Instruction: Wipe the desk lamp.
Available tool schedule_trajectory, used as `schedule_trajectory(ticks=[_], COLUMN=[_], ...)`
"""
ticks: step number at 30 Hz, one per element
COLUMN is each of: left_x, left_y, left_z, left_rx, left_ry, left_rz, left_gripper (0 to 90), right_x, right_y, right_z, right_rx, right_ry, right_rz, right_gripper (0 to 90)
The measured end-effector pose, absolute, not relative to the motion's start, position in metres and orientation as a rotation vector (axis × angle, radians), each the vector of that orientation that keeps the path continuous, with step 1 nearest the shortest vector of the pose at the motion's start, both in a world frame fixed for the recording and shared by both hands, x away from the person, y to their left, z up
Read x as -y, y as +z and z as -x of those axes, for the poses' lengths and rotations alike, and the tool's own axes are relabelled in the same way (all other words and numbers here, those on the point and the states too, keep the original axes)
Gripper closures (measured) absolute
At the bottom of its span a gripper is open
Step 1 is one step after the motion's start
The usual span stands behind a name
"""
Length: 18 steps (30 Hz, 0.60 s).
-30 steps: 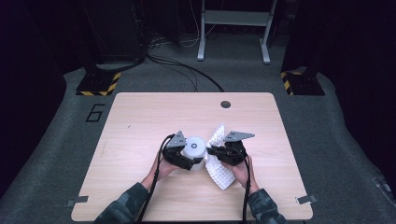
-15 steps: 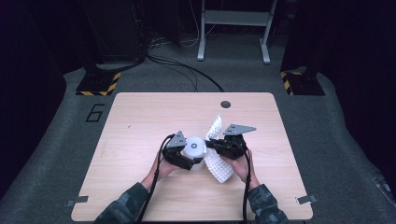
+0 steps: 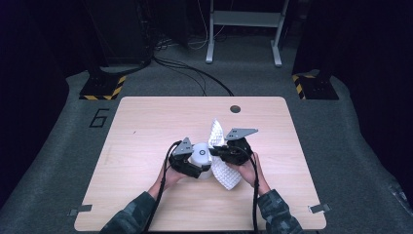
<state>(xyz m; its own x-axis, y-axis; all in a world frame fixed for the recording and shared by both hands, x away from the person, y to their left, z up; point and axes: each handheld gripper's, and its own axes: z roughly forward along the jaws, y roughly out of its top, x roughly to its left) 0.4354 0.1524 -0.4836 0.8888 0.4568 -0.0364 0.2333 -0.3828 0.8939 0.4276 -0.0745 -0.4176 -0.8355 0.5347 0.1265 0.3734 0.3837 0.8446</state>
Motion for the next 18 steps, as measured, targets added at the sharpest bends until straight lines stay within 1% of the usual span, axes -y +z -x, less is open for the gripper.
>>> schedule_trajectory(ticks=[7,11,14,18], left_x=[-0.155,-0.156,-0.157,-0.155], left_y=[-0.49,-0.494,-0.498,-0.503], left_z=[-0.433,-0.433,-0.432,-0.431], left_rx=[-0.515,-0.515,-0.522,-0.529], left_ry=[0.266,0.276,0.252,0.272], left_rz=[-1.936,-1.939,-1.933,-1.951], left_gripper=[7.5,6.9,6.7,6.7], right_x=[0.074,0.074,0.074,0.074], right_y=[-0.417,-0.417,-0.417,-0.417], right_z=[-0.427,-0.426,-0.426,-0.426], right_rx=[-2.468,-2.469,-2.469,-2.466], right_ry=[1.435,1.432,1.433,1.432], right_rz=[-0.826,-0.829,-0.828,-0.832], right_gripper=[85.2,85.2,85.2,85.2])
